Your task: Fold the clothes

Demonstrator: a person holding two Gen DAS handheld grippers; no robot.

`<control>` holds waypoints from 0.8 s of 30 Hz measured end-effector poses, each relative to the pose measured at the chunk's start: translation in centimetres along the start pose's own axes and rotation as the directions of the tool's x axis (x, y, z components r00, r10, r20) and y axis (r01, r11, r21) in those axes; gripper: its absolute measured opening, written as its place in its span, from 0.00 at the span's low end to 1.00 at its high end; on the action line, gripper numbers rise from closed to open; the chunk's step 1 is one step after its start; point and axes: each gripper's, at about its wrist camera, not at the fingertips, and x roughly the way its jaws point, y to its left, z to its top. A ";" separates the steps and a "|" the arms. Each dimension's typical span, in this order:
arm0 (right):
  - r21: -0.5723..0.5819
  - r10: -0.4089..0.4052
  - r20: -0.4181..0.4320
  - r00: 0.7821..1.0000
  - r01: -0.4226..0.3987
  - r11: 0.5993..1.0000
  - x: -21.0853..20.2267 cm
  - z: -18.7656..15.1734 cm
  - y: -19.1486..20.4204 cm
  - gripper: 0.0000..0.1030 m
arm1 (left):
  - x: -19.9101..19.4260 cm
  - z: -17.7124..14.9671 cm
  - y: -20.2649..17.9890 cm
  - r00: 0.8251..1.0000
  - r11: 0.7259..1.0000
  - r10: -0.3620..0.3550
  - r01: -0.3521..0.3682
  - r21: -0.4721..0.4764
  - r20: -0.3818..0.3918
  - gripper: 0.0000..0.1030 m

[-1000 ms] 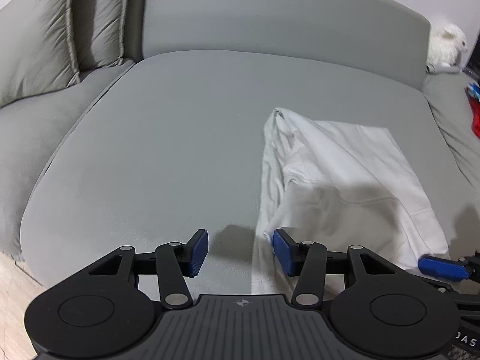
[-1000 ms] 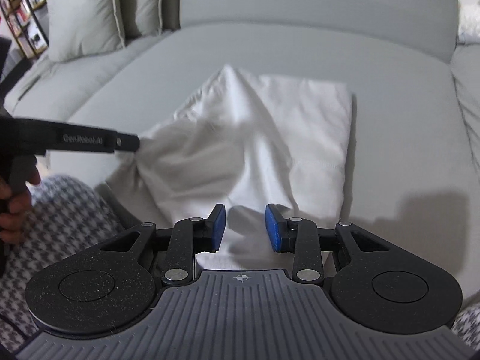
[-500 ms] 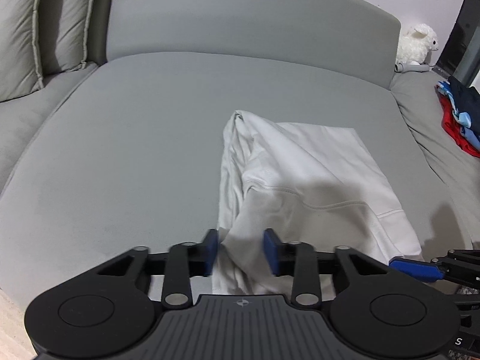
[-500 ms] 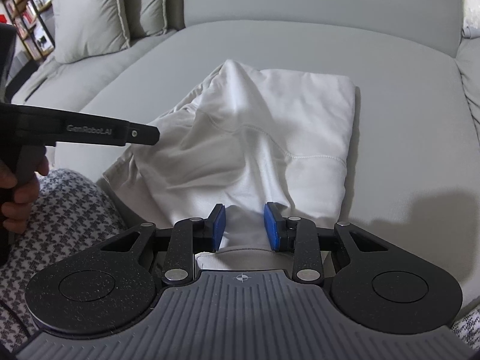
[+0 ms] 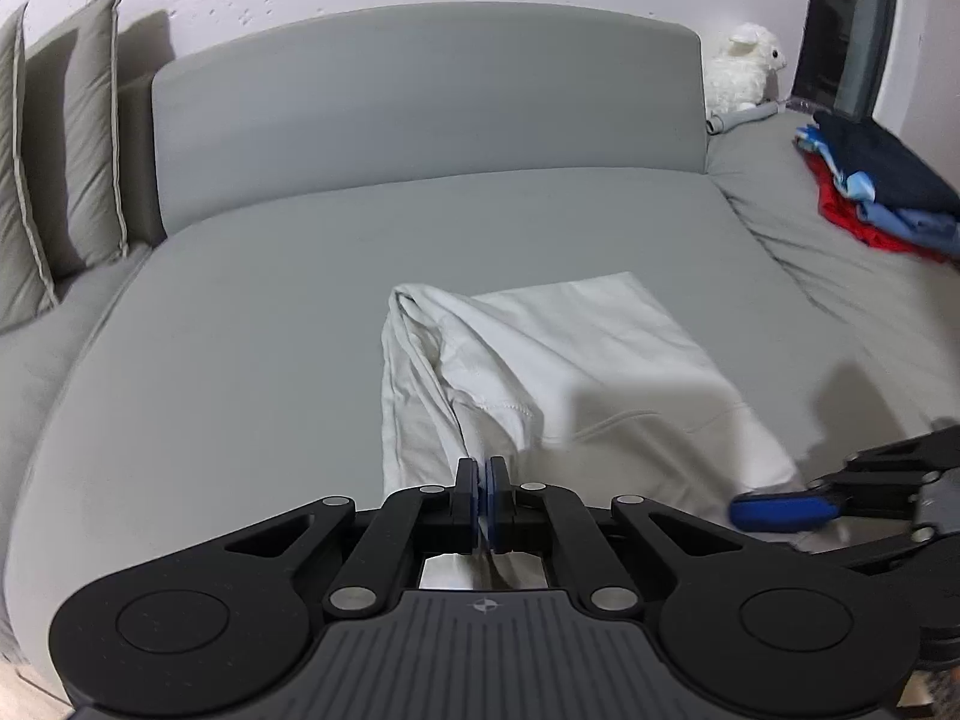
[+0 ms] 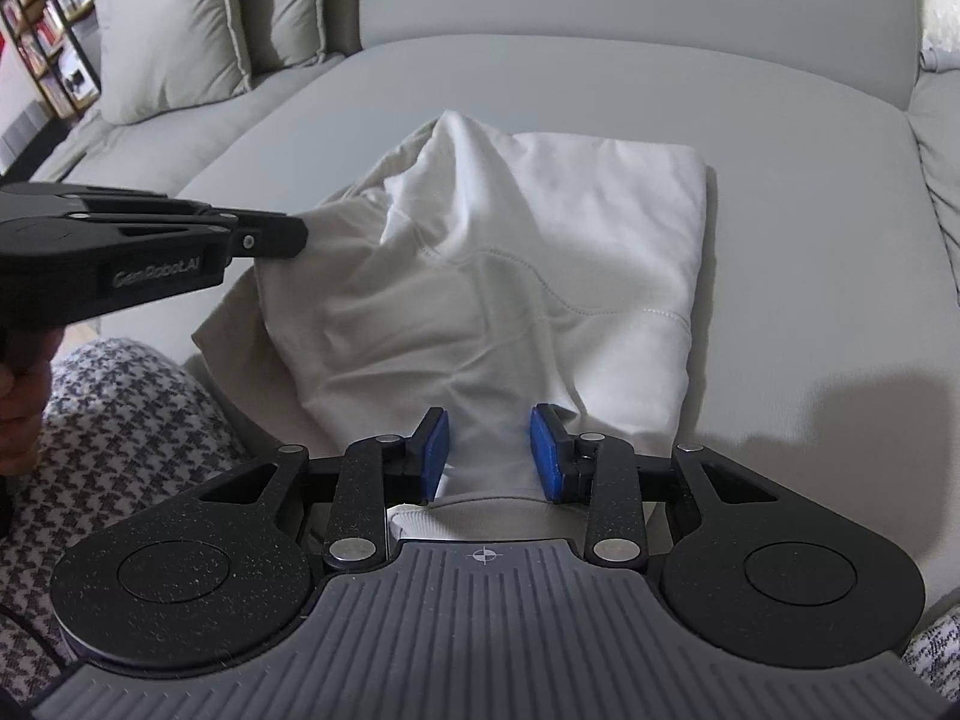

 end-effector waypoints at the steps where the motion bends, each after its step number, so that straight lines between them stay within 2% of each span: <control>1: -0.001 -0.003 -0.003 1.000 0.003 1.000 0.0 0.0 0.0 0.36 | 0.0 -0.1 0.6 1.000 0.999 0.019 -0.020 -0.034 -0.016 0.01; 3: -0.002 -0.006 -0.006 1.000 0.006 1.000 0.1 0.1 0.1 0.36 | 0.6 -0.4 2.4 0.995 0.989 0.040 -0.052 -0.141 -0.086 0.01; 5: -0.004 -0.009 -0.009 1.000 0.009 1.000 0.2 0.1 0.1 0.37 | 1.6 -1.2 4.2 0.988 0.965 0.012 -0.051 -0.258 -0.154 0.01; 6: -0.005 -0.010 -0.010 1.000 0.010 1.000 0.2 0.1 0.2 0.37 | 1.8 -1.4 4.6 0.986 0.959 0.004 -0.051 -0.280 -0.166 0.03; 7: -0.010 -0.012 -0.012 1.000 0.012 1.000 0.3 0.2 0.2 0.39 | 1.9 -1.4 4.6 0.986 0.958 0.003 -0.050 -0.282 -0.167 0.04; 9: -0.021 -0.014 -0.017 1.000 0.013 1.000 0.4 0.2 0.4 0.41 | 1.8 -1.3 4.4 0.986 0.960 0.013 -0.058 -0.275 -0.165 0.16; 10: -0.030 -0.015 -0.022 1.000 0.014 0.999 0.3 0.3 0.4 0.42 | 1.6 -1.1 4.3 0.987 0.961 0.024 -0.066 -0.269 -0.157 0.18; 11: -0.031 -0.014 -0.027 1.000 0.013 0.999 0.2 0.4 0.5 0.42 | 1.0 -1.0 4.2 0.989 0.963 0.040 -0.076 -0.259 -0.140 0.29; 12: -0.027 -0.012 -0.033 0.999 0.011 1.000 0.0 0.5 0.4 0.43 | 0.5 -0.9 4.1 0.991 0.965 0.051 -0.081 -0.251 -0.124 0.33; 14: -0.006 0.003 -0.040 0.999 -0.003 1.000 -1.0 0.7 0.0 0.45 | -1.0 -0.8 3.8 0.997 0.973 0.063 -0.073 -0.219 -0.052 0.32; 16: 0.017 0.021 -0.036 0.999 -0.020 1.000 -2.2 0.9 -0.5 0.45 | -2.2 -0.6 3.6 0.998 0.980 0.064 -0.060 -0.188 0.014 0.26; 18: 0.013 0.004 0.011 1.000 -0.004 1.000 -3.2 1.2 -0.9 0.42 | -2.1 -0.1 3.1 0.999 0.988 0.019 -0.011 -0.153 0.049 0.15; 19: 0.010 -0.010 0.036 0.999 0.010 1.000 -3.6 1.4 -1.1 0.37 | -1.6 0.2 2.7 0.999 0.990 -0.016 0.022 -0.139 0.045 0.13; 21: 0.009 -0.034 0.055 0.998 0.033 0.999 -3.5 2.0 -1.3 0.16 | -0.3 0.6 1.4 0.996 0.991 -0.082 0.084 -0.108 0.027 0.10; 22: 0.013 -0.044 0.051 0.998 0.043 0.999 -2.9 2.4 -1.4 0.16 | 1.2 0.8 0.3 0.996 0.995 -0.082 0.081 -0.060 -0.019 0.11; 23: 0.014 -0.045 0.042 0.998 0.044 0.999 -2.3 2.7 -1.4 0.16 | 2.4 0.8 -0.4 0.996 0.999 -0.050 0.049 -0.018 -0.070 0.11; 24: 0.016 -0.051 0.029 0.998 0.051 0.999 -1.5 2.9 -1.3 0.16 | 3.7 0.7 -0.7 0.990 1.000 0.018 -0.016 0.014 -0.136 0.10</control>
